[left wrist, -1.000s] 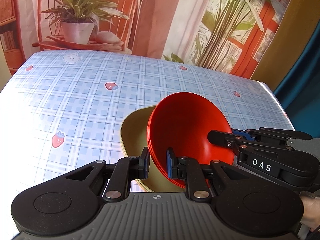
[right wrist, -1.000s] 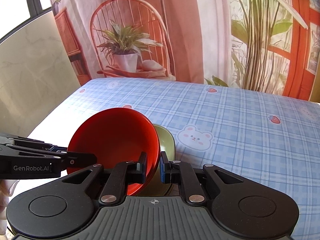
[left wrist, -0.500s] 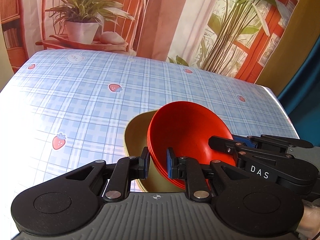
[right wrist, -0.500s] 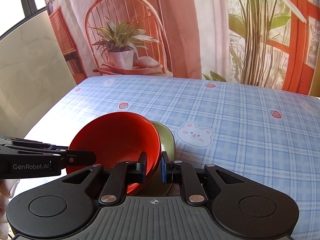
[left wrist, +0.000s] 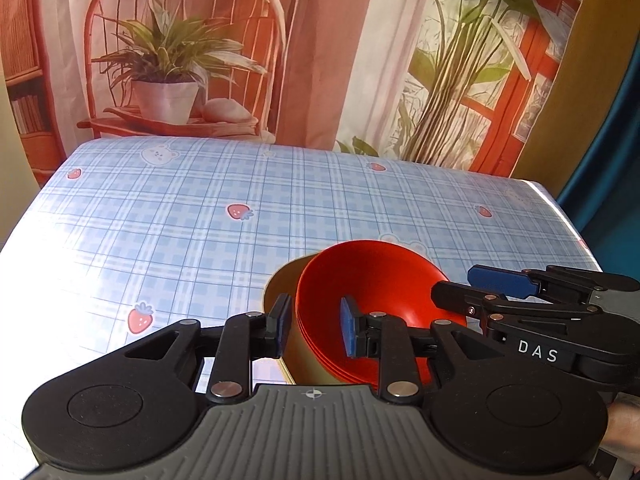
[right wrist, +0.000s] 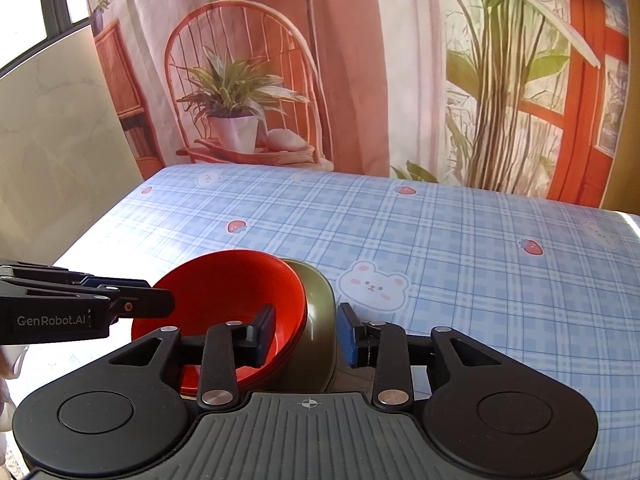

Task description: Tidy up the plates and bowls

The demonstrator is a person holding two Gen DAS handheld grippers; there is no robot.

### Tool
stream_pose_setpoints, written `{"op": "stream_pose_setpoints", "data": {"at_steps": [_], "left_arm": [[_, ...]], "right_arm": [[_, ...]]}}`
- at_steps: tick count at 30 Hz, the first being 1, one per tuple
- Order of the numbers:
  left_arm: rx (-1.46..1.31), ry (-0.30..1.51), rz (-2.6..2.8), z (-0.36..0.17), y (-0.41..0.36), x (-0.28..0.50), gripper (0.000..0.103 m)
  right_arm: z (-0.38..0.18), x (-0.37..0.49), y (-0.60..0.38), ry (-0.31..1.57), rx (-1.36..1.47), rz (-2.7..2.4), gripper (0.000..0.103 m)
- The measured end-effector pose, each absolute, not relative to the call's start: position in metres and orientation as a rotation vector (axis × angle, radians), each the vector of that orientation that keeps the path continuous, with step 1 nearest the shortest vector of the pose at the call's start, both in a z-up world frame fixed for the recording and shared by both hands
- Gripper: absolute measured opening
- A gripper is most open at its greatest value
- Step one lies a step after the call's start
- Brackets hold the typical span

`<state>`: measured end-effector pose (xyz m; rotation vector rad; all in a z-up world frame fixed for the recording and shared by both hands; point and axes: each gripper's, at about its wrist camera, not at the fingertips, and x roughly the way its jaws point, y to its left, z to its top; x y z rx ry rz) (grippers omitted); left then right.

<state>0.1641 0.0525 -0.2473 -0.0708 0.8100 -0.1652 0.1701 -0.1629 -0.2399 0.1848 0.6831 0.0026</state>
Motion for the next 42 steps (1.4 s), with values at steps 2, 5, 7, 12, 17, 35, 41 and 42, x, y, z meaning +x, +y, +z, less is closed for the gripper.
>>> {"op": "stream_pose_setpoints", "data": {"at_steps": [2,5,7,12,17,35,41,42], "left_arm": [[-0.061,0.78,-0.157,-0.238,0.053,0.159,0.054],[-0.04,0.736,-0.156,-0.223,0.052,0.15,0.073],[-0.035,0.708,-0.154,-0.21,0.052,0.141,0.085],[0.007,0.616,-0.141,-0.178,0.048,0.111,0.101],[0.151,0.544,-0.079,-0.149,0.033,0.078,0.103],[0.095,0.374,-0.057,-0.059,0.03,-0.018,0.103],[0.068,0.382,-0.031,-0.052,0.028,-0.046,0.103],[0.065,0.385,-0.027,-0.052,0.029,-0.05,0.103]], "right_arm": [[-0.234,0.165,-0.165,0.667,0.179,-0.013,0.053],[-0.222,0.156,-0.17,0.642,0.178,-0.033,0.066],[-0.213,0.148,-0.172,0.622,0.174,-0.038,0.075],[-0.185,0.123,-0.177,0.552,0.179,-0.059,0.101],[-0.157,0.095,-0.179,0.5,0.185,-0.126,0.103],[-0.066,-0.018,-0.152,0.349,0.155,-0.239,0.103],[-0.053,-0.053,-0.144,0.32,0.167,-0.244,0.103],[-0.052,-0.057,-0.143,0.319,0.167,-0.241,0.103]]}}
